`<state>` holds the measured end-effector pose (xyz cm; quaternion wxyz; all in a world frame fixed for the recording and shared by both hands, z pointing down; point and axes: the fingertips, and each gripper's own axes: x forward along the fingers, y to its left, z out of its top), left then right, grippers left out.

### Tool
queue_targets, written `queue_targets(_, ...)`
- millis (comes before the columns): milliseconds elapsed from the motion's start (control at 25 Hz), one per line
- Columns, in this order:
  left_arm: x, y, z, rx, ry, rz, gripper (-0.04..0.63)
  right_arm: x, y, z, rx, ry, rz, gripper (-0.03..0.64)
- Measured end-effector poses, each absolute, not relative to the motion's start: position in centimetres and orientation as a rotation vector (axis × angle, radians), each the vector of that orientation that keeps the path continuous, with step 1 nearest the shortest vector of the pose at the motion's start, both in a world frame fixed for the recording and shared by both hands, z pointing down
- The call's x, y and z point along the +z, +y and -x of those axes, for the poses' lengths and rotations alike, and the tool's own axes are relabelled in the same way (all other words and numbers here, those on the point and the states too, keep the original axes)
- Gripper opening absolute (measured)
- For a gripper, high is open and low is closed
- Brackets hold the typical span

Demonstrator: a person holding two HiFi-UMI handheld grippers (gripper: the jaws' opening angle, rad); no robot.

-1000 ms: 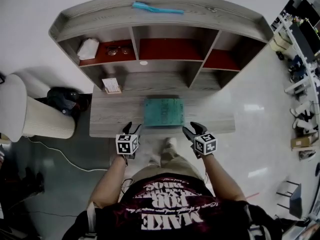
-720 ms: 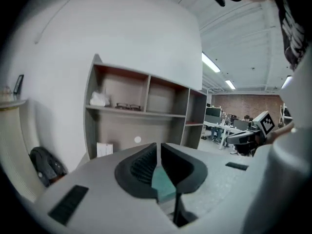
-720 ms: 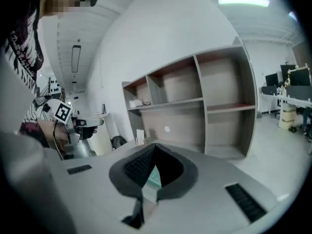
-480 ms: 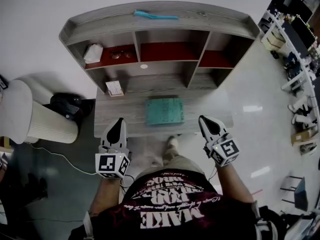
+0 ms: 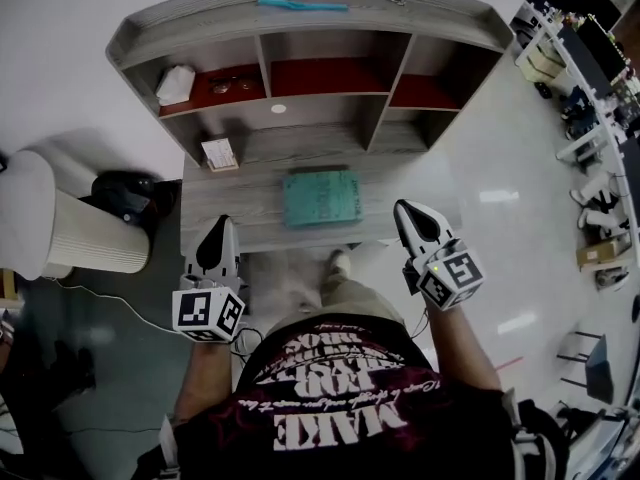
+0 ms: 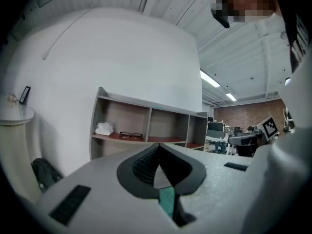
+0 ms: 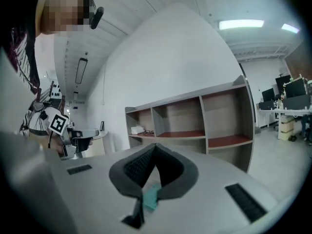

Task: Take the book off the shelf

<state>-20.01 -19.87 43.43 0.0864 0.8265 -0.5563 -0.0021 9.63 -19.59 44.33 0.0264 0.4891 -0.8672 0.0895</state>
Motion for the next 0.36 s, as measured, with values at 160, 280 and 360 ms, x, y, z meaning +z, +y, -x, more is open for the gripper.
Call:
queue_targets(160, 44.1, -21.0, 19.4, 0.033, -1.63, -2.49, 0.006, 45.8, -20.4, -9.2, 0.308, -2.668, -1.488, 0.003)
queue_targets(280, 44.7, -22.6, 19.0, 0.029, -1.613, -2.499, 0.006, 46.5, -22.0, -8.9, 0.29, -2.667, -1.472, 0.003)
queue_targets(360, 45.4, -23.8, 18.8, 0.03, -1.605, -2.493, 0.006, 47.2, -23.2, -8.8, 0.283, -2.665, -1.461, 0.003)
